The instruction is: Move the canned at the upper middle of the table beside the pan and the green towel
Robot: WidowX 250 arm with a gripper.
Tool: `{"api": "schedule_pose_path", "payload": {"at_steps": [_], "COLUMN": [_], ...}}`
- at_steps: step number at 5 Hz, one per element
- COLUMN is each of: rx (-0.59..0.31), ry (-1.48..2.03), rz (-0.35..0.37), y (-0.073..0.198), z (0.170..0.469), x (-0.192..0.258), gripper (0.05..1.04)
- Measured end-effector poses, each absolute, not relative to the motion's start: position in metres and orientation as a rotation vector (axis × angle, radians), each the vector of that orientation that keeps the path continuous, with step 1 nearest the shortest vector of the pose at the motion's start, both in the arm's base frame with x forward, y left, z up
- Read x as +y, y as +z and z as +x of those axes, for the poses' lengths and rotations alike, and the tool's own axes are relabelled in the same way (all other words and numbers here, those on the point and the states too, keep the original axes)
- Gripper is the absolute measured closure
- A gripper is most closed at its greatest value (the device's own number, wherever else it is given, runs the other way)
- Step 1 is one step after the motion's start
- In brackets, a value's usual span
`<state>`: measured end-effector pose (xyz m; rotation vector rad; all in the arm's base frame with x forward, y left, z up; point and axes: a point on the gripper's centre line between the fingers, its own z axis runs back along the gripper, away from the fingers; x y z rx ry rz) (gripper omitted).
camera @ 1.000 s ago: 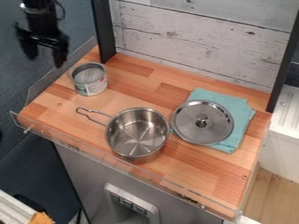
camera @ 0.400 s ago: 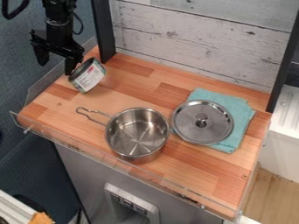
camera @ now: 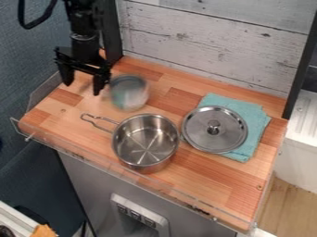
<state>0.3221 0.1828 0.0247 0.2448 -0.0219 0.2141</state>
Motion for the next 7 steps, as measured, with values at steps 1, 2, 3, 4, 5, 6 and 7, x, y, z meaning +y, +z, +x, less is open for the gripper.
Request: {"api": "schedule_pose_path", "payload": {"at_steps": [1, 2, 3, 4, 5, 6, 7], "rx": [-0.005, -0.004, 0.0, 0.017, -0.065, -0.079, -0.052], "ry": [0.219, 0.229, 0.224, 0.221, 0.159, 0.061, -0.009], "rz": [0.193, 0.157, 0.147, 0.139, 0.097, -0.007, -0.036], "y": [0.026, 0.027, 0.027, 0.026, 0.065, 0.087, 0.092], "z": [0.322, 0.328, 0.329, 0.325, 0.318, 0.304, 0.297], "x": [0.144, 0.12, 0.112, 0.11, 0.106, 0.111, 0.109], "gripper": [0.082, 0.082, 0.083, 0.083, 0.083, 0.082, 0.082]}}
